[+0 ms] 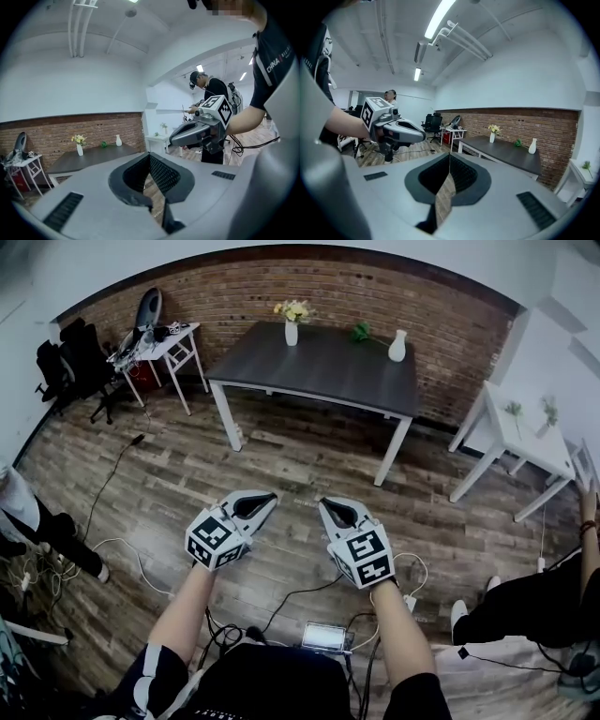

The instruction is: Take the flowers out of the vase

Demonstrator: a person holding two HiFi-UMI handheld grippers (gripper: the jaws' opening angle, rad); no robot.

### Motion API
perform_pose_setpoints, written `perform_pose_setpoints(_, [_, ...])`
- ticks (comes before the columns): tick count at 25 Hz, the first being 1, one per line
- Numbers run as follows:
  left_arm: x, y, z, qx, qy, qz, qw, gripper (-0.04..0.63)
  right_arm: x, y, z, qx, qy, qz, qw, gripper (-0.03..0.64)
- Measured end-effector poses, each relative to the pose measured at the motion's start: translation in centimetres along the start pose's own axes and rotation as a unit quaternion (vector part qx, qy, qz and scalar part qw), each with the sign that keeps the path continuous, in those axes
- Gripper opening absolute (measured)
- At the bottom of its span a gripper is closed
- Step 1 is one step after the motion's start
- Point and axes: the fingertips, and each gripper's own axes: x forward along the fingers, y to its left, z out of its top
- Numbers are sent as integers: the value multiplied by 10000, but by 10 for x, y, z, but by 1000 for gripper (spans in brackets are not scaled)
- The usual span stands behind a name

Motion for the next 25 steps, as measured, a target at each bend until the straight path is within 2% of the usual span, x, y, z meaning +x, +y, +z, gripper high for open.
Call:
perform_pose_setpoints(6, [1, 10, -7, -83, 106, 222, 9997, 0, 7, -16, -10, 158, -13, 85, 9998, 6])
perform_pose_setpoints(13, [13, 65, -24, -294, 45, 364, 9989, 0, 57, -33, -11, 163, 99, 186, 9996, 6])
perform_pose_setpoints(18, [39, 140, -46, -260, -17, 283, 9993, 0, 134, -61, 2, 20, 116, 97, 9999, 6])
perform_pose_setpoints(25, [58, 273, -64, -131, 55, 83, 9999, 0, 274, -101, 54, 165, 115, -97, 9998, 6])
